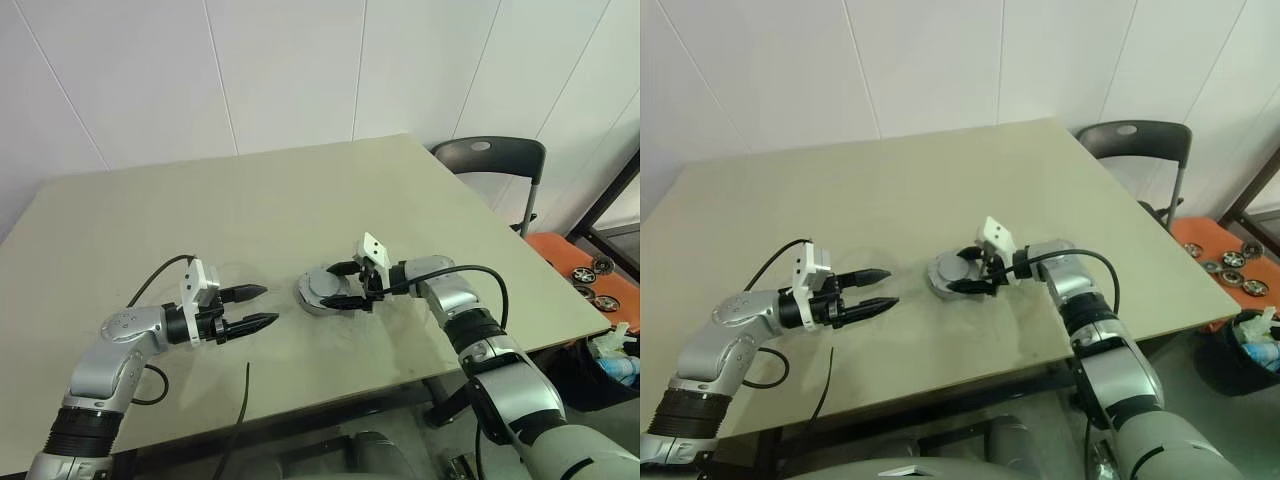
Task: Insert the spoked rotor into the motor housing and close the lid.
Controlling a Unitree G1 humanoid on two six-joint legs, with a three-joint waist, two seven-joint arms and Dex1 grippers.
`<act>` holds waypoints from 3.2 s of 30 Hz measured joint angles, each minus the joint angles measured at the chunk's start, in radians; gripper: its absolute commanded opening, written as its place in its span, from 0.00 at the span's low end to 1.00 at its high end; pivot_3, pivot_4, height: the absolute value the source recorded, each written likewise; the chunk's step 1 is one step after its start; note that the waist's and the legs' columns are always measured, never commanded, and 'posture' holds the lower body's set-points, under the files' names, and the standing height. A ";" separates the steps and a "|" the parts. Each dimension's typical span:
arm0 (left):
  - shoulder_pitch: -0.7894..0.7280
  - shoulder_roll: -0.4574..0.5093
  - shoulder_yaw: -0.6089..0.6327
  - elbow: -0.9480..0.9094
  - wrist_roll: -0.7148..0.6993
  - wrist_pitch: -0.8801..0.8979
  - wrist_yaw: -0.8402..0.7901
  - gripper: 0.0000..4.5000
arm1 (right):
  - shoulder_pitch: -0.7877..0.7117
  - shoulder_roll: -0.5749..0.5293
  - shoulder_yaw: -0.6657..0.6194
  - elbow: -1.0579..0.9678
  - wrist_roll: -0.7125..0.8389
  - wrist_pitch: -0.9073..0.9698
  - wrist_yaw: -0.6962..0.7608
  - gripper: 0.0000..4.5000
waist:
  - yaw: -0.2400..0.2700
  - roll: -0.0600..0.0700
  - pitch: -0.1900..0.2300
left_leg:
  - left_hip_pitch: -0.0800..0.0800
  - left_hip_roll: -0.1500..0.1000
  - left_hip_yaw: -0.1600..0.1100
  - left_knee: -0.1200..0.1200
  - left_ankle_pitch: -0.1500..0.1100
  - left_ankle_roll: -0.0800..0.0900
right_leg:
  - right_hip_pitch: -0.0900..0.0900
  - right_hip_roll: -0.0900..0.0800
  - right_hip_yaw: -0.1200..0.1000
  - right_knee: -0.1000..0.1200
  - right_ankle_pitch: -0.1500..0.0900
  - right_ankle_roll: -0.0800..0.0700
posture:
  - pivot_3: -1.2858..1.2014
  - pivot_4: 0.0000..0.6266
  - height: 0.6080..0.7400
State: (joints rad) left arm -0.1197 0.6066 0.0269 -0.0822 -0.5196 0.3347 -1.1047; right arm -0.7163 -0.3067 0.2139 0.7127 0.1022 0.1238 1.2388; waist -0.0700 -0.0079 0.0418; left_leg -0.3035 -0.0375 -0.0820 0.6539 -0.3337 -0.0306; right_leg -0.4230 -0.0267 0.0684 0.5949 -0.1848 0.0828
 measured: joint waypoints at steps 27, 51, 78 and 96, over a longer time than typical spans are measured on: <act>0.037 -0.002 -0.001 -0.036 0.000 0.005 0.022 0.74 | 0.003 0.049 -0.005 0.017 -0.018 -0.001 -0.087 0.99 | 0.000 0.000 0.000 | 0.001 0.000 0.000 0.000 0.000 0.000 | 0.004 0.000 0.000 0.000 -0.001 0.000 | 0.52 0.00 1.00; -0.006 0.078 0.046 0.009 0.057 -0.079 0.023 0.74 | 0.000 0.063 -0.002 0.057 -0.031 -0.048 -0.134 0.68 | -0.001 0.000 0.000 | 0.002 0.000 0.000 0.000 0.000 0.000 | 0.009 0.000 0.000 0.000 -0.003 0.001 | 0.52 0.00 1.00; 0.018 0.057 0.077 0.001 0.049 -0.077 0.028 0.74 | -0.035 0.115 -0.042 0.032 -0.010 0.163 -0.183 0.68 | -0.004 0.000 0.000 | 0.016 0.001 -0.001 -0.004 0.000 0.000 | 0.014 0.001 0.001 -0.001 -0.005 0.001 | 0.52 0.00 1.00; 0.025 0.057 0.077 0.001 0.049 -0.077 0.027 0.74 | -0.035 0.060 -0.023 0.029 -0.017 0.130 -0.086 0.68 | 0.000 0.000 0.000 | 0.015 0.001 -0.001 -0.006 -0.001 0.001 | 0.013 0.000 0.000 -0.002 -0.006 0.004 | 0.52 0.00 1.00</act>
State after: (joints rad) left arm -0.0946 0.6641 0.1036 -0.0810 -0.4705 0.2573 -1.0773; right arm -0.7508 -0.2471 0.1905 0.7416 0.0849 0.2542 1.1533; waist -0.0701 -0.0076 0.0420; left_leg -0.2881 -0.0366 -0.0831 0.6478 -0.3343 -0.0301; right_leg -0.4095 -0.0267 0.0684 0.5926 -0.1911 0.0864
